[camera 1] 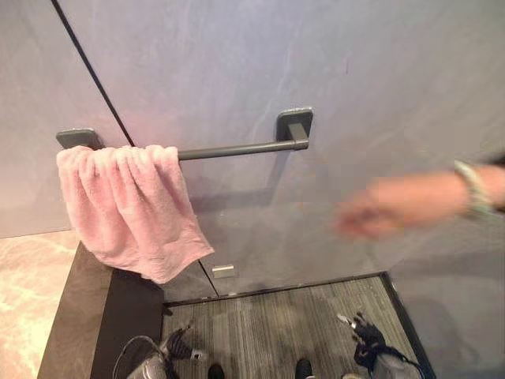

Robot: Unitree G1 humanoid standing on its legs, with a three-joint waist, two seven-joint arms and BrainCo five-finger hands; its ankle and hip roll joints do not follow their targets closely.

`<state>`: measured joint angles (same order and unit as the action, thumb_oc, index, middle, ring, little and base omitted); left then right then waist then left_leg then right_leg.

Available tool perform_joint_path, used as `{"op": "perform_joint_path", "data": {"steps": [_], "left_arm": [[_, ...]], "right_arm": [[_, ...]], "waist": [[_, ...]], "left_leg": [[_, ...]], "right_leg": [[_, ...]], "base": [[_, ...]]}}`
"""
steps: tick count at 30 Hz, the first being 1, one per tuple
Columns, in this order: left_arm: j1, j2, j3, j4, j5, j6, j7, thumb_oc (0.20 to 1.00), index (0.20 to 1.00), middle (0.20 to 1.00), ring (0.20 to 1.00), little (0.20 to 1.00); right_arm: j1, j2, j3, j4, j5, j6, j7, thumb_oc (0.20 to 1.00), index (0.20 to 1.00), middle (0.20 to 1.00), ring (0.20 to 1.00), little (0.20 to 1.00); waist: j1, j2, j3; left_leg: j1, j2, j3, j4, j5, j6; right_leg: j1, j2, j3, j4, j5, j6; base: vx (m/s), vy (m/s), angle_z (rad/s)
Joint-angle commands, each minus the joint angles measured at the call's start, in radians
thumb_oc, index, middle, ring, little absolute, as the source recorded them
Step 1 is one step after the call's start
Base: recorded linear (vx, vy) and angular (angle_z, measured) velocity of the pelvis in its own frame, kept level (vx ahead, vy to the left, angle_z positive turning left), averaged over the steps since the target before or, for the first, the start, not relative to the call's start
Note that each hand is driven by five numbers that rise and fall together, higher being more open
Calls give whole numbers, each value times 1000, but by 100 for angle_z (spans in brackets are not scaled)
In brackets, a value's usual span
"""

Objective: Put brush and paste in cup on sink, flatten towel.

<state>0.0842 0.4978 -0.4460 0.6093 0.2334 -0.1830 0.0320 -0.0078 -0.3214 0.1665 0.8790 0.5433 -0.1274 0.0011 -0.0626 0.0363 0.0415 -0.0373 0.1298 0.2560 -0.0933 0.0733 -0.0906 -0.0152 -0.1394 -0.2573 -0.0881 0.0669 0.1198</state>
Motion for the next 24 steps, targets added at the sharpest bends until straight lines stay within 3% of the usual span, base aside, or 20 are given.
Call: {"op": "perform_joint_path", "data": {"steps": [1, 4, 5, 7, 8, 9, 14, 18, 19, 20, 24], "left_arm": [[-21, 149, 29, -215, -67, -62, -115, 1000, 1000, 1000, 1000, 1000], [59, 370, 126, -583, -150, -68, -223, 1000, 1000, 1000, 1000, 1000], [66, 374, 134, -591, -152, -65, -226, 1000, 1000, 1000, 1000, 1000], [117, 472, 194, -694, -201, -66, -267, 1000, 1000, 1000, 1000, 1000], [184, 571, 275, -775, -256, -73, -289, 1000, 1000, 1000, 1000, 1000], [193, 572, 286, -780, -258, -71, -291, 1000, 1000, 1000, 1000, 1000], [401, 755, 488, -921, -495, -55, -407, 1000, 1000, 1000, 1000, 1000], [576, 827, 679, -924, -646, -51, -436, 1000, 1000, 1000, 1000, 1000], [598, 827, 701, -930, -649, -50, -437, 1000, 1000, 1000, 1000, 1000], [643, 811, 802, -862, -651, -69, -385, 1000, 1000, 1000, 1000, 1000], [635, 762, 887, -788, -606, -87, -301, 1000, 1000, 1000, 1000, 1000]], "right_arm": [[-76, -23, 20, -52, -33, -55, 7, 1000, 1000, 1000, 1000, 1000], [-130, -84, 94, -203, -88, -29, 55, 1000, 1000, 1000, 1000, 1000], [-131, -83, 96, -205, -88, -28, 55, 1000, 1000, 1000, 1000, 1000], [-178, -115, 148, -281, -123, -22, 71, 1000, 1000, 1000, 1000, 1000], [-237, -152, 199, -351, -141, -20, 90, 1000, 1000, 1000, 1000, 1000], [-240, -150, 202, -351, -141, -20, 90, 1000, 1000, 1000, 1000, 1000], [-372, -242, 298, -438, -227, -10, 111, 1000, 1000, 1000, 1000, 1000], [-446, -263, 305, -459, -259, -9, 84, 1000, 1000, 1000, 1000, 1000], [-447, -258, 307, -459, -259, -8, 84, 1000, 1000, 1000, 1000, 1000], [-476, -271, 297, -478, -288, -9, 66, 1000, 1000, 1000, 1000, 1000], [-463, -267, 249, -520, -311, -14, 40, 1000, 1000, 1000, 1000, 1000]], "waist": [[18, -28, 4], [40, -21, 12], [38, -23, 11], [55, -20, 16], [77, -18, 28], [73, -20, 27], [125, -6, 42], [164, -5, 45], [160, -10, 44], [185, -13, 47], [198, -26, 50]], "left_leg": [[-15, 36, 0, 6, 14, -41], [-16, 34, -6, 6, 14, -42], [-19, 33, -6, 6, 18, -41], [-18, 32, -7, 6, 16, -43], [-27, 30, -16, 6, 19, -42], [-31, 29, -16, 6, 23, -41], [-45, 19, -30, 6, 27, -39], [-70, 3, -41, 6, 37, -31], [-71, 3, -41, 6, 37, -31], [-84, -5, -51, 6, 39, -29], [-87, -10, -59, 6, 34, -25]], "right_leg": [[-29, -100, 3, 1, 53, 88], [-24, -100, -2, 1, 51, 89], [-28, -100, -2, 1, 54, 88], [-23, -102, -9, 1, 52, 91], [-24, -102, -13, 1, 53, 91], [-28, -102, -12, 1, 56, 90], [-31, -109, -25, 1, 61, 97], [-44, -119, -40, 1, 73, 107], [-45, -119, -40, 1, 73, 107], [-45, -126, -54, 1, 77, 111], [-39, -132, -67, 1, 76, 116]], "base": [[15, -16, 4], [0, 0, 0], [0, 0, 0], [0, 0, 0], [0, 0, 0], [-31, -4, 0], [-7, 11, 19], [-1, 29, 18], [6, 42, 5], [11, 27, 8], [29, 23, 19]]}}
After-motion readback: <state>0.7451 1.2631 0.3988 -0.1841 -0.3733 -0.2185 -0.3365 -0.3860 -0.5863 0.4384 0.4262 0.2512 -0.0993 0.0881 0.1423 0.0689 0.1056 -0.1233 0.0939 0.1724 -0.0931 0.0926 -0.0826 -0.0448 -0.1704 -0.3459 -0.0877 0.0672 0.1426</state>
